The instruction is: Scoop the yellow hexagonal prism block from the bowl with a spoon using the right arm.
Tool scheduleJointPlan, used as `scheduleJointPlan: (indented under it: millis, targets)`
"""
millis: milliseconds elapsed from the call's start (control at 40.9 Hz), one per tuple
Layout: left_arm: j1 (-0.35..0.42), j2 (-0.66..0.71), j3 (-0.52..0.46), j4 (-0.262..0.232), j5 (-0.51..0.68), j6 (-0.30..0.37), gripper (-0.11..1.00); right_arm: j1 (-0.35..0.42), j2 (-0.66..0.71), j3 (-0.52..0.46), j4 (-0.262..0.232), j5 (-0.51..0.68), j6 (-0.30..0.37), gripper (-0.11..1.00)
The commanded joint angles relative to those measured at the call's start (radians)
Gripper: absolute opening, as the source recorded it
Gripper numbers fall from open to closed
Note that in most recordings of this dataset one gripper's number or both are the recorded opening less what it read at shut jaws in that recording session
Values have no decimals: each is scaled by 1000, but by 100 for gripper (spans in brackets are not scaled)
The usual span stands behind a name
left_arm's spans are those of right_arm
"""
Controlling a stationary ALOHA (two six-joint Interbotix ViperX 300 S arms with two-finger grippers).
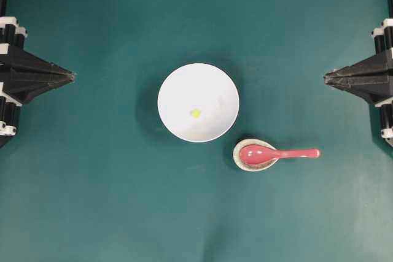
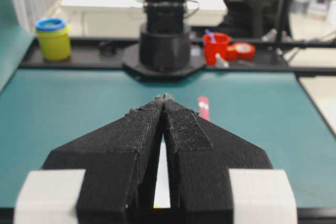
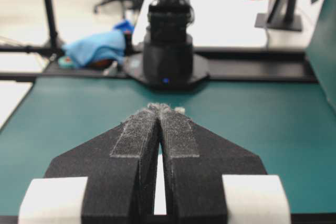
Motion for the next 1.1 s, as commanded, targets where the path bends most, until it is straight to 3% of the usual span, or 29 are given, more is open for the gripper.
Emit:
scheduleJointPlan:
  millis: [0,465,538,661,759,1077]
  targets:
    - [2,2,-17,8,12,-2,0,-2,8,-17,3,3,6,0]
    - [2,-3,-20,9,49,0,0,0,17,-28,5,48,49,1]
    - [2,-3,-20,9,49,0,0,3,23,-26,9,52,54,9]
    - [0,-3,-20,9,52,-2,0,14,38,-23,12,54,72,39]
    - [2,-3,-20,8,60,-3,0,26,51,-20,12,54,80,55]
    - [2,-28,-25,9,67,-2,0,86,198,6,40,-57,83,55]
